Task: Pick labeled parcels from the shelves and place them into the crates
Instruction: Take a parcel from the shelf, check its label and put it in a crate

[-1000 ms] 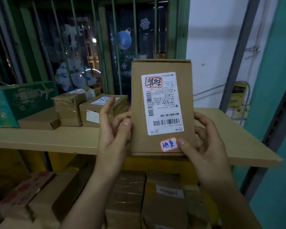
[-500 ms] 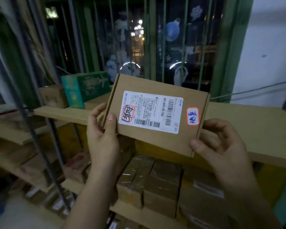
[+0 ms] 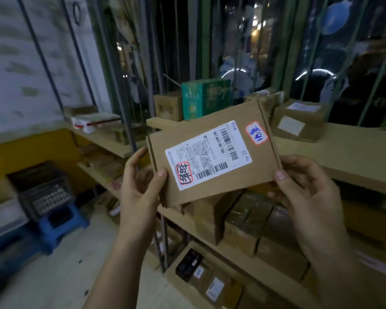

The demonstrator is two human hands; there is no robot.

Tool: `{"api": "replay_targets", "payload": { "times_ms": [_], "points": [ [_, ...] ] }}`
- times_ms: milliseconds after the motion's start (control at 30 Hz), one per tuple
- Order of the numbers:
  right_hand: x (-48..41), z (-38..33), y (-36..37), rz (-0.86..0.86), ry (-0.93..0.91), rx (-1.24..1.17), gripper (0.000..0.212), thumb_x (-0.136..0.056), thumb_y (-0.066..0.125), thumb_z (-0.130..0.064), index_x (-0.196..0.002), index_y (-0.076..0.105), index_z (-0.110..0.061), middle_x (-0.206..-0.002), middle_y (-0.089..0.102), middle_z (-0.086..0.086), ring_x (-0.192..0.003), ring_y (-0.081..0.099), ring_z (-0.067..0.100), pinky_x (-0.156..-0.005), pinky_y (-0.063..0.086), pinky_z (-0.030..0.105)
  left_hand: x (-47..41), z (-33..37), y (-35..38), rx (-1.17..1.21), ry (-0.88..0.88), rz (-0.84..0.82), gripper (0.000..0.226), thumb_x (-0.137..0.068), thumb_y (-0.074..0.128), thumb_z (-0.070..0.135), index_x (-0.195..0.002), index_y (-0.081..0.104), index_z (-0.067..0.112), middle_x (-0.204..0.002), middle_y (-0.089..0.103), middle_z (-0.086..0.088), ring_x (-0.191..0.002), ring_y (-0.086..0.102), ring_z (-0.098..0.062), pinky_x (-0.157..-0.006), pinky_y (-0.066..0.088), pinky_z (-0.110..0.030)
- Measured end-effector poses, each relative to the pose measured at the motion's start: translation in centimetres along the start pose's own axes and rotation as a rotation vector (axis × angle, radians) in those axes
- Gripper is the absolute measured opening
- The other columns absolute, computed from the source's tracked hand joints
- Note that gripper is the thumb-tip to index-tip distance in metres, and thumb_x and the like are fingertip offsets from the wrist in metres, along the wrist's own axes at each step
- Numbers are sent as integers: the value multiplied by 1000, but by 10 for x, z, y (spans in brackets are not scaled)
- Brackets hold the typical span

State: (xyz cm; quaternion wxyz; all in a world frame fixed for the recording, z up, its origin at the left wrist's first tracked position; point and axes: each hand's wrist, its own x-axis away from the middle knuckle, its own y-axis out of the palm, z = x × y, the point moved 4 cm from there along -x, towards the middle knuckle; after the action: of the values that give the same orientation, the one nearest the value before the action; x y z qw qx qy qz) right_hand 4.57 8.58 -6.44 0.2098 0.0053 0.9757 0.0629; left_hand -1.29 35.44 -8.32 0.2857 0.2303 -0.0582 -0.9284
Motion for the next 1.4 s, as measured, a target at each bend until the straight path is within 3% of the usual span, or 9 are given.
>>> {"api": "replay_targets", "payload": {
  "times_ms": [100, 233, 367, 500, 667, 800, 933, 1167, 1400],
  "points": [
    [18, 9, 36, -40, 20, 37, 21, -96, 64, -11, -110, 67, -26, -105, 75, -13, -98, 72, 6, -77, 60, 29, 10, -4, -48, -41, -19, 10, 66, -89, 70, 25, -145, 42, 46, -125, 69, 6, -113, 70, -21, -91, 58, -52],
    [42, 19, 90, -95, 40, 70, 20, -98, 63, -15, -108, 67, -31, -103, 75, -17, -98, 71, 3, -84, 57, 33, 23, 0, -118, -145, -1, 34, 62, -88, 70, 20, -143, 49, 39, -117, 70, 18, -109, 69, -9, -78, 61, -32],
    [66, 33, 151, -168, 54, 41, 28, -99, 62, -18, -124, 64, -31, -97, 73, -26, -96, 68, -8, -82, 55, 24, 48, -4, -199, -244, -46, 19, 51, -95, 69, 22, -142, 54, 35, -124, 69, 4, -108, 69, -24, -76, 61, -38],
    [95, 43, 229, -392, 82, 17, 45, -99, 61, -9, -139, 57, -29, -103, 75, -13, -95, 69, -8, -69, 52, 6, 80, 1, -271, -476, -62, 37, 67, -91, 65, -8, -146, 51, 28, -126, 68, 2, -105, 70, -28, -80, 62, -42],
    [134, 52, 331, -662, 51, -30, 51, -97, 61, -5, -140, 55, -33, -120, 69, -18, -116, 64, 0, -83, 56, 16, 117, 11, -351, -612, -113, 223, 70, -85, 73, -7, -141, 54, 32, -118, 71, 7, -97, 72, -26, -81, 62, -40],
    [169, 57, 409, -854, 31, -144, 51, -96, 58, 5, -137, 57, -26, -134, 64, -2, -122, 63, 4, -100, 55, 31, 144, 25, -411, -857, -121, 382, 66, -82, 81, 7, -137, 57, 36, -121, 67, 15, -103, 67, -12, -84, 60, -35],
    [196, 69, 478, -975, 8, -218, 55, -93, 59, 9, -139, 55, -21, -139, 59, 1, -121, 63, 4, -101, 53, 26, 154, 34, -454, -1030, -147, 520, 66, -82, 83, 15, -138, 56, 39, -122, 60, 21, -105, 61, -1, -84, 58, -26],
    [186, 100, 596, -1115, -48, -307, 57, -93, 62, 6, -140, 54, -25, -143, 54, 3, -117, 64, 8, -83, 54, 14, 102, 24, -515, -1238, -139, 655, 64, -81, 83, 18, -138, 58, 32, -116, 60, 16, -101, 60, -3, -80, 55, -21],
    [117, 139, 711, -1152, -143, -272, 57, -94, 62, 0, -143, 52, -27, -140, 55, 3, -124, 60, 12, -89, 58, 23, -19, -14, -559, -1295, -181, 666, 61, -79, 85, 23, -134, 59, 28, -112, 59, 14, -95, 62, -5, -77, 56, -21]
  ]
}}
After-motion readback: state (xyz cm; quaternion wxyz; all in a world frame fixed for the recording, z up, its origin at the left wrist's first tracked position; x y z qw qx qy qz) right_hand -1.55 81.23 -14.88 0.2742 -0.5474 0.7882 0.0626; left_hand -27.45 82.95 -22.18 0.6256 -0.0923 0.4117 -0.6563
